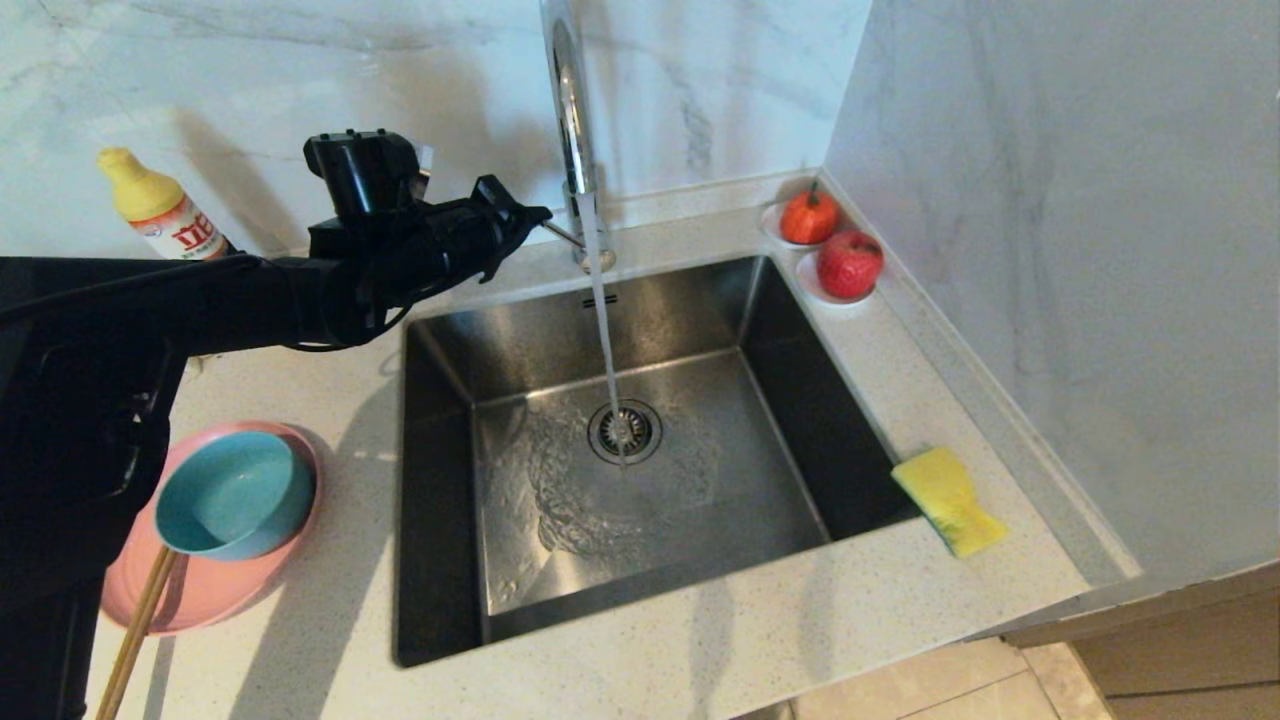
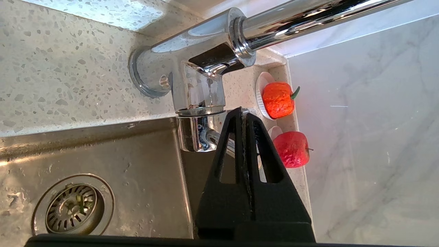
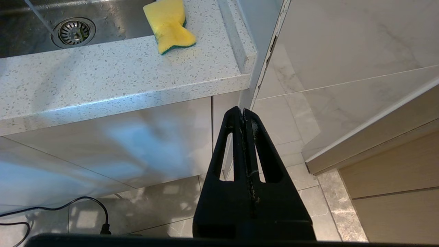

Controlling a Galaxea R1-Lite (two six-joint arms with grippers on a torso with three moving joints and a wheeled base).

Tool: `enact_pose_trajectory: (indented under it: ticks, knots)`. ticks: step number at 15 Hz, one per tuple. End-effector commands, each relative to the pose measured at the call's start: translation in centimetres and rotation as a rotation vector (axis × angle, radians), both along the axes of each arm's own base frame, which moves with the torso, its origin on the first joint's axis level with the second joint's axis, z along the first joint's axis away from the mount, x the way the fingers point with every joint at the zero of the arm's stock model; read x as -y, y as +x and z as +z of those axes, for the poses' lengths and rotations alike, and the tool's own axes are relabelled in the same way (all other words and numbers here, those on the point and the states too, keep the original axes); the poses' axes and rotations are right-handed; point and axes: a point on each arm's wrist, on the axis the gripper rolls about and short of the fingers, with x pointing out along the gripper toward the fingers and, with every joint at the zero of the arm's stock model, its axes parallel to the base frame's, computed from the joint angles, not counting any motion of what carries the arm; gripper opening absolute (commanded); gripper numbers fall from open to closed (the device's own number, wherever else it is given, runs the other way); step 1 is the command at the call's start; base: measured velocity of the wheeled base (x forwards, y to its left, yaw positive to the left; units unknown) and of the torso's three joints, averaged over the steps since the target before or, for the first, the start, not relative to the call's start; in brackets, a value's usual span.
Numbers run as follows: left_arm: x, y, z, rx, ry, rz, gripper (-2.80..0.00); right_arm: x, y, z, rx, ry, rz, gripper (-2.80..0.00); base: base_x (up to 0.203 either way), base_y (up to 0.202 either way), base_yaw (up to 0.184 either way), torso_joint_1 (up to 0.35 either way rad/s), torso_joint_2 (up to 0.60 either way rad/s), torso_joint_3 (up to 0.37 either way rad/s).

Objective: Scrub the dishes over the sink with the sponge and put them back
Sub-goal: Turn on the faucet

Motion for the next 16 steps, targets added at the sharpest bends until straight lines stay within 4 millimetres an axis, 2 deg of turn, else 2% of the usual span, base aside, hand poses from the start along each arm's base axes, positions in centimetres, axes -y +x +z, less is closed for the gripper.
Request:
enact_pose_trajectory:
  ticks: [1,4,11,16]
  knots:
    - [0.1,-0.1,0.1,0.002,-0.004,-0.009,-2.80,0.0,0.0,0.0,-0.001,0.000,-0.001,-2.80,0.000,0.000,0.000,0.000,0.00,0.000]
    - [0.2,-0.2,0.3,0.008,-0.001,-0.054,-2.80,0.0,0.0,0.0,-0.001,0.000,0.000,-2.80,0.000,0.000,0.000,0.000,0.00,0.000]
    - [1.2,0.3,-1.4,-0.028,0.013,-0.073,-2.80,0.0,0.0,0.0,-0.001,0.000,0.000,-2.80,0.000,0.000,0.000,0.000,0.00,0.000]
    - [1.9,0.1,-1.7,-0.043,0.014,-0.060,-2.80,0.0,0.0,0.0,-0.001,0.000,0.000,-2.80,0.000,0.000,0.000,0.000,0.00,0.000]
